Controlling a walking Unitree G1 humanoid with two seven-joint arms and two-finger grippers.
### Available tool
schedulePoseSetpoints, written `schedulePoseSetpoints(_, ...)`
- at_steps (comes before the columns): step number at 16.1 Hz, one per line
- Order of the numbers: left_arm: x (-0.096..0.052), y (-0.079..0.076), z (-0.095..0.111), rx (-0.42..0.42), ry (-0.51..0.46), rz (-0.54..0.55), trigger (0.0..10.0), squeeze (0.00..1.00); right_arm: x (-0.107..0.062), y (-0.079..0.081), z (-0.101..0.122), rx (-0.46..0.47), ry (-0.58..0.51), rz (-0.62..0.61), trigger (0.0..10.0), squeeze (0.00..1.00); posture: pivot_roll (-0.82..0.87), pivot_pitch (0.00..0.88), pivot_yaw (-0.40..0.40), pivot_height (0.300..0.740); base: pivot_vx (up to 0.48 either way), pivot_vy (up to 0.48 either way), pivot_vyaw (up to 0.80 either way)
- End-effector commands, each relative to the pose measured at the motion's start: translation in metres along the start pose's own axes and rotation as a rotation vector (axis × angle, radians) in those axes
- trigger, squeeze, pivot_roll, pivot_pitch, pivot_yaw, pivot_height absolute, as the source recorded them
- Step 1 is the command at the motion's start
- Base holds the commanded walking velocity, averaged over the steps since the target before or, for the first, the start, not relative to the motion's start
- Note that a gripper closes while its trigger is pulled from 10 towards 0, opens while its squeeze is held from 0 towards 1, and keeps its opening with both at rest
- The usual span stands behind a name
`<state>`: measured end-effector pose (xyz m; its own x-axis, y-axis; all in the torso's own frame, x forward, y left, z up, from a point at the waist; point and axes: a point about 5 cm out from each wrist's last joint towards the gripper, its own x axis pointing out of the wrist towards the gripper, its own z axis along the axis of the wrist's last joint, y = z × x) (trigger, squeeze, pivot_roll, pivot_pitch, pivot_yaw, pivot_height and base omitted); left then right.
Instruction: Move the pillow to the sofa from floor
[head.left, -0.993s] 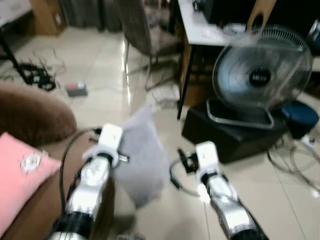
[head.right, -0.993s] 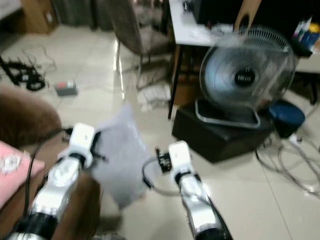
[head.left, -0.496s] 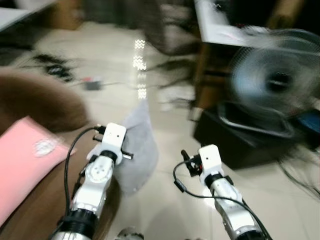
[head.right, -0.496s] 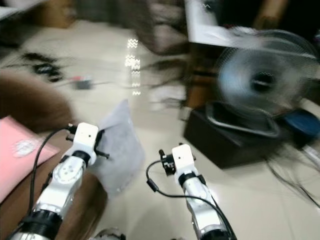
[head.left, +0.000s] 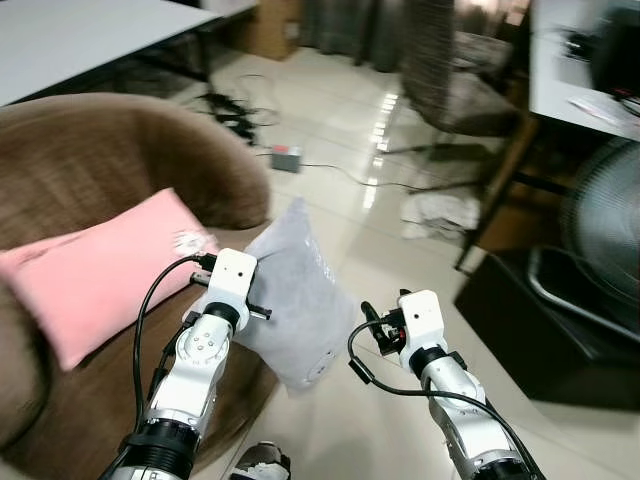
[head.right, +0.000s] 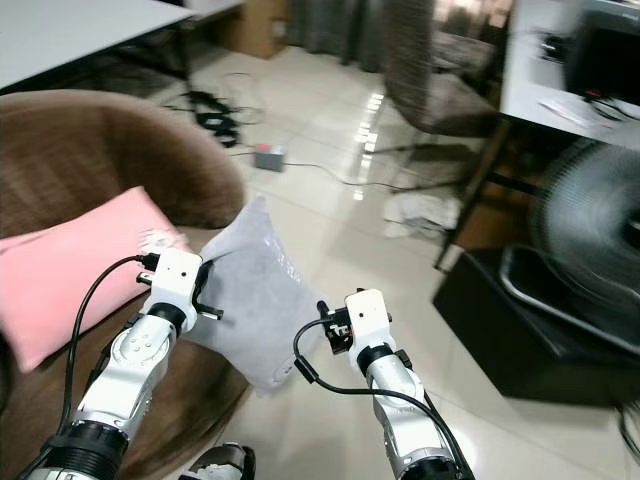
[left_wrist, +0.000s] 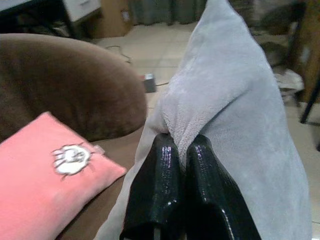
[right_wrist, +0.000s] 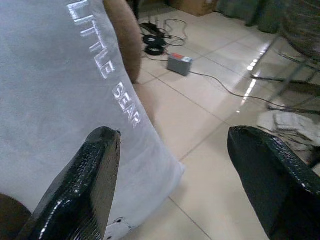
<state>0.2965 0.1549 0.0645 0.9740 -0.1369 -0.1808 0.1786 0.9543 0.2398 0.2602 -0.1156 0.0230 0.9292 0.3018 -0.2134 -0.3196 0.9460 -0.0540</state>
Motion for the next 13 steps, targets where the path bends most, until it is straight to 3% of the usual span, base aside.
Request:
schedulePoseSetpoints(1,0.0009,0.0016,0.0123,0.001,-0.052,0.017,0.0,0.0,0.0008,-0.004,0.0021,0.022,0.0,-0.014,10.0,0.0,0.16,0.044,-0.037,0.74,0.0,0.0,0.71)
schedulePoseSetpoints(7,-0.0022,-0.0006,0.0163,-0.006,-0.064,0.04,0.0,0.0,0.0033,-0.0021,0.0035,0.058,-0.001,0.014,10.0,0.0,0.17,0.047,-0.044,0.74,0.0,0.0,0.71)
schedulePoseSetpoints(13,-0.006,0.0058,0.018,0.003,-0.065,0.097,0.0,0.0,0.0093,0.0002,0.0073,0.07,-0.003,0.069,10.0,0.08,0.21,0.037,-0.055,0.74,0.0,0.0,0.7)
